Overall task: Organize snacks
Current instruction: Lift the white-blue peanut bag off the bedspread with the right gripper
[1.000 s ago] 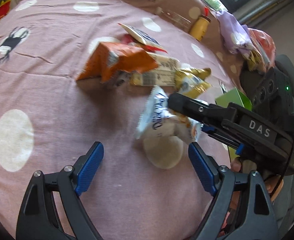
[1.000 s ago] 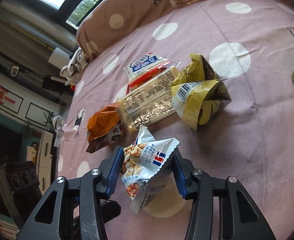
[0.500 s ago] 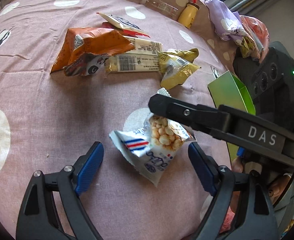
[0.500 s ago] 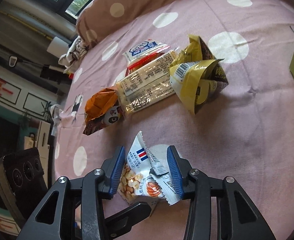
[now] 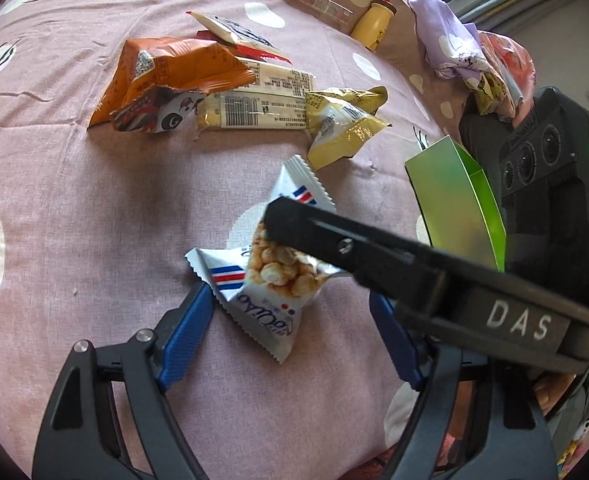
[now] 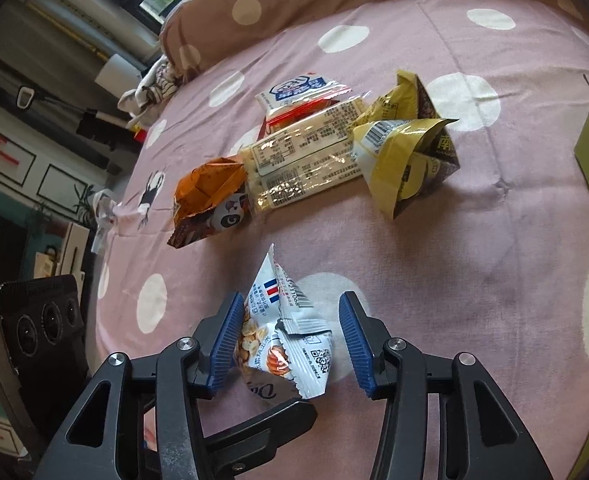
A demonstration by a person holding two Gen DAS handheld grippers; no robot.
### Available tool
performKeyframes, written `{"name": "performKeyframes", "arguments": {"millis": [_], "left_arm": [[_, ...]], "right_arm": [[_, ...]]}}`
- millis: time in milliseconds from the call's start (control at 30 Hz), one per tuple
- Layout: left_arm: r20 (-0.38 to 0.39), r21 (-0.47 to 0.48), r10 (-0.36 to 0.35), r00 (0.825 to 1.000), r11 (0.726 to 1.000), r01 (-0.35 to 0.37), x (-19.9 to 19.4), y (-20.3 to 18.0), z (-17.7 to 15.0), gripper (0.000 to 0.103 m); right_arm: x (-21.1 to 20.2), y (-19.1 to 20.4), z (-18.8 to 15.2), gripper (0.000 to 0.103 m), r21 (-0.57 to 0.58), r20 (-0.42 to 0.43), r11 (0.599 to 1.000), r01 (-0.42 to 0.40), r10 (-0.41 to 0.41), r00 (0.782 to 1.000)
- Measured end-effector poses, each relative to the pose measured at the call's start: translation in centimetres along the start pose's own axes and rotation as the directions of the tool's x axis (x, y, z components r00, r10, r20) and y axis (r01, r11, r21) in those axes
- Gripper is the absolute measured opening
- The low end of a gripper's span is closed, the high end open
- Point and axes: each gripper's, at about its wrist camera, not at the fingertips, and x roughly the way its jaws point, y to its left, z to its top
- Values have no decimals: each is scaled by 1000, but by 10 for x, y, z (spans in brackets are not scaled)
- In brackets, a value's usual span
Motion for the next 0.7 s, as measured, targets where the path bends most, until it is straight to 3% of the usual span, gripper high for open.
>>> {"name": "performKeyframes", "arguments": {"millis": [233,700], "left_arm": [[42,4,-3,999,1000,3,-2,-1,-1,64],[209,116,-34,977,993,10,-30,-19,-2,64]], "right_arm": [[-2,0,-3,51,-1,15,1000,23,-23,1000],[-41,20,-8,51,-92,205,995,26,-7,979]]}}
